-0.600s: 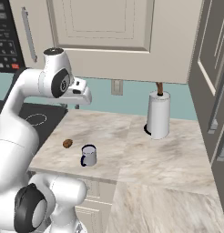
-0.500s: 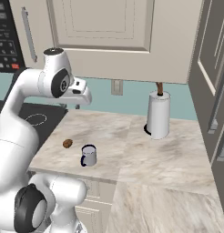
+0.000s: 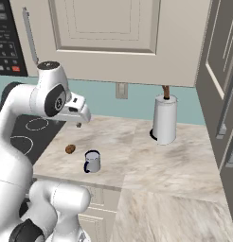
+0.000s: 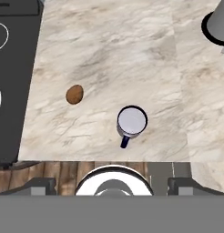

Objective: Pick the mug from the counter and place it inside the microwave. Then close the microwave.

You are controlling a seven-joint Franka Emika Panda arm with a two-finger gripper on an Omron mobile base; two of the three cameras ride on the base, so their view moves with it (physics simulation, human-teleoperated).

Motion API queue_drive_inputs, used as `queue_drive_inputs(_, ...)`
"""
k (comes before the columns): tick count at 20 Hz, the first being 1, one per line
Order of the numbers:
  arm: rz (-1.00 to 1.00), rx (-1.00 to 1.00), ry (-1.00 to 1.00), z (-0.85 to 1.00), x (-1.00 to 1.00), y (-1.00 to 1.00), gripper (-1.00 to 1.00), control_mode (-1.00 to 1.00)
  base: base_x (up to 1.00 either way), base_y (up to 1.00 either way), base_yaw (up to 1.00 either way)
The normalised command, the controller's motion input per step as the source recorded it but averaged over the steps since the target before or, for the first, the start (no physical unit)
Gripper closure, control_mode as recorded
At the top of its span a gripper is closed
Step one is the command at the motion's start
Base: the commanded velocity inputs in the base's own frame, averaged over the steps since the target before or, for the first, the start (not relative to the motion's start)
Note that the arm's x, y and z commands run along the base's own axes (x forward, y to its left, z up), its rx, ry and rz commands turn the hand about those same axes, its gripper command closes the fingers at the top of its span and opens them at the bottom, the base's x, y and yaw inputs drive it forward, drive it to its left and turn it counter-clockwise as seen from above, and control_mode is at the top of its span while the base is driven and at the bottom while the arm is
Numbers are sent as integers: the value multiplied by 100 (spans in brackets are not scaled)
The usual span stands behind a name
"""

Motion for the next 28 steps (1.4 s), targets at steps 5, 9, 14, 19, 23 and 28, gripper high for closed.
queue_drive_inputs(5, 0, 0, 7, -26, -13, 0, -100, -100, 0, 0, 0)
queue_drive_inputs(9, -4, 0, 10, -34, 10, -9, -100, -100, 0, 0, 0)
queue_drive_inputs(14, -2, -3, 9, -38, 52, -10, -100, -100, 0, 0, 0)
queue_drive_inputs(19, -2, -3, 6, -42, 14, -21, -100, -100, 0, 0, 0)
queue_drive_inputs(23, -3, 0, 0, -40, 3, -17, -100, -100, 0, 0, 0)
queue_drive_inputs(28, -2, 0, 0, -39, 0, -1, -100, -100, 0, 0, 0)
